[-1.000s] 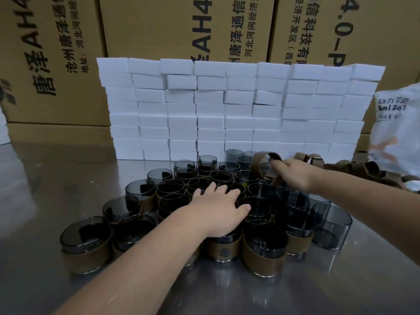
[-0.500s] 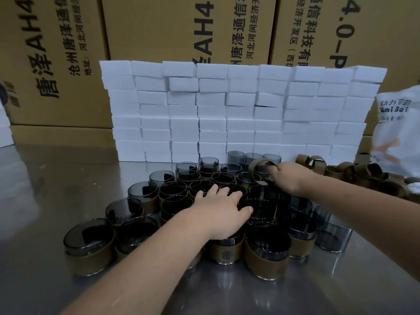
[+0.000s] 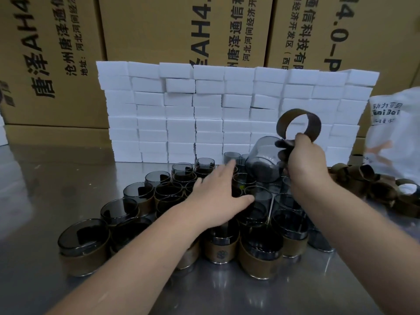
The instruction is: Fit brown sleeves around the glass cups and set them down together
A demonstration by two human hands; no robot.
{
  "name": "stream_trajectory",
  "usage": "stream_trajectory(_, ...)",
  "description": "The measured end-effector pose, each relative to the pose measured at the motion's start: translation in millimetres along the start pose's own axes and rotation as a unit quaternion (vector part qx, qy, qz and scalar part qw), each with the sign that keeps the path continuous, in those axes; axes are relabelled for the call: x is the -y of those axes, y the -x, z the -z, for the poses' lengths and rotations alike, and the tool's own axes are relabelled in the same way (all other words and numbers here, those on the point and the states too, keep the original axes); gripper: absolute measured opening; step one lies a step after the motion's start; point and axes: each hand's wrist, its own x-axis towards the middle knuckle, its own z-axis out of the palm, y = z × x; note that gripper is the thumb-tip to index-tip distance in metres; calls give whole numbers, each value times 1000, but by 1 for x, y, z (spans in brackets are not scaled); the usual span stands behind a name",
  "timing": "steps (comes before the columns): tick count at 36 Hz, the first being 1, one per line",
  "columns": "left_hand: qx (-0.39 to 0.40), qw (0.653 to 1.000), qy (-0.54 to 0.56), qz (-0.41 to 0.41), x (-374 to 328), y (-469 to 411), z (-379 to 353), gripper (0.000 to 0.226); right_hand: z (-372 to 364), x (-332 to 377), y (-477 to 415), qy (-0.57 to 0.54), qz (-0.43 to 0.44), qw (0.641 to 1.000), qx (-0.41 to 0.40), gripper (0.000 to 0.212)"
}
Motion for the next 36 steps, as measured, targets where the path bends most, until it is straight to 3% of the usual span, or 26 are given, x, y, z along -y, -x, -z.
stream_trajectory(5, -86, 978, 173, -82, -12, 5, 2, 108, -5, -5, 29, -128, -118, 984, 23, 29)
stream_trajectory(11, -144, 959, 228, -91, -17, 11, 2, 83, 1, 1, 37, -208, -160, 960, 93, 28)
stream_trajectory(14, -191, 946, 252, -66, -18, 8, 2, 77, 5, 4, 38, -190, -131, 964, 131, 31)
stream_trajectory(20, -272, 923, 271, -17, -9, 0, 9, 79, 18, 16, 39, -11, 27, 987, 158, 22)
stream_trajectory(27, -302, 912, 275, -34, -10, -4, 13, 80, 14, 16, 49, 163, 237, 947, 140, 25)
stream_trajectory(29, -294, 915, 274, -47, -10, -5, 13, 82, 15, 17, 48, 177, 250, 942, 137, 19)
stream_trajectory(36, -262, 924, 264, -92, -15, -1, 10, 88, 12, 14, 52, 90, 204, 963, 149, 31)
